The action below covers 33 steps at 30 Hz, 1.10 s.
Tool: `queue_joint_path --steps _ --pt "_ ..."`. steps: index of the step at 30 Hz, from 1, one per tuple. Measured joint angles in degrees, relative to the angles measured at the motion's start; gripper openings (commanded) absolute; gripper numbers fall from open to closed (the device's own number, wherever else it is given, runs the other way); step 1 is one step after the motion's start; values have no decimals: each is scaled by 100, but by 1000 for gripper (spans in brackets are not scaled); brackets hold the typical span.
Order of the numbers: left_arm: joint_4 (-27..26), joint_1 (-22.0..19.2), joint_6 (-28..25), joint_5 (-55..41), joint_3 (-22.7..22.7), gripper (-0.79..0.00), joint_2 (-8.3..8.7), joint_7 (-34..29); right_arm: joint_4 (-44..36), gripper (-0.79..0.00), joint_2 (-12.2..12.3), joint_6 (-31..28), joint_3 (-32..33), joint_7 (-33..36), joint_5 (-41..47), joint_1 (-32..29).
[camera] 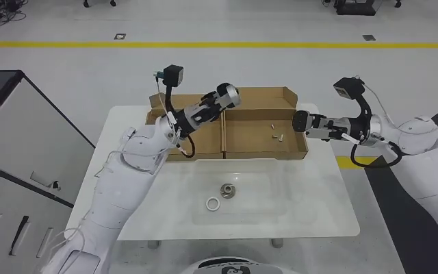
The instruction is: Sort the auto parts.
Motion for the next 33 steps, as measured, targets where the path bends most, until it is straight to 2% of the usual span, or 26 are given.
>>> queue_joint_path --steps 6,16,22,27,33 --pt "341 -283 438 950 29 -785 4 -34 0 0 0 0 0 0 0 0" --pt "1097 -1059 1400 2050 301 -785 -53 -307 0 0 0 0 0 0 0 0" --pt "1522 -1354 1516 2660 318 -785 -36 -523 0 0 0 0 0 0 0 0" --pt "1727 -1412 1512 3060 302 -785 4 -775 0 0 0 0 0 0 0 0" --pt "1884 -1485 1481 3842 383 -785 77 -1434 0 0 0 0 0 0 0 0"
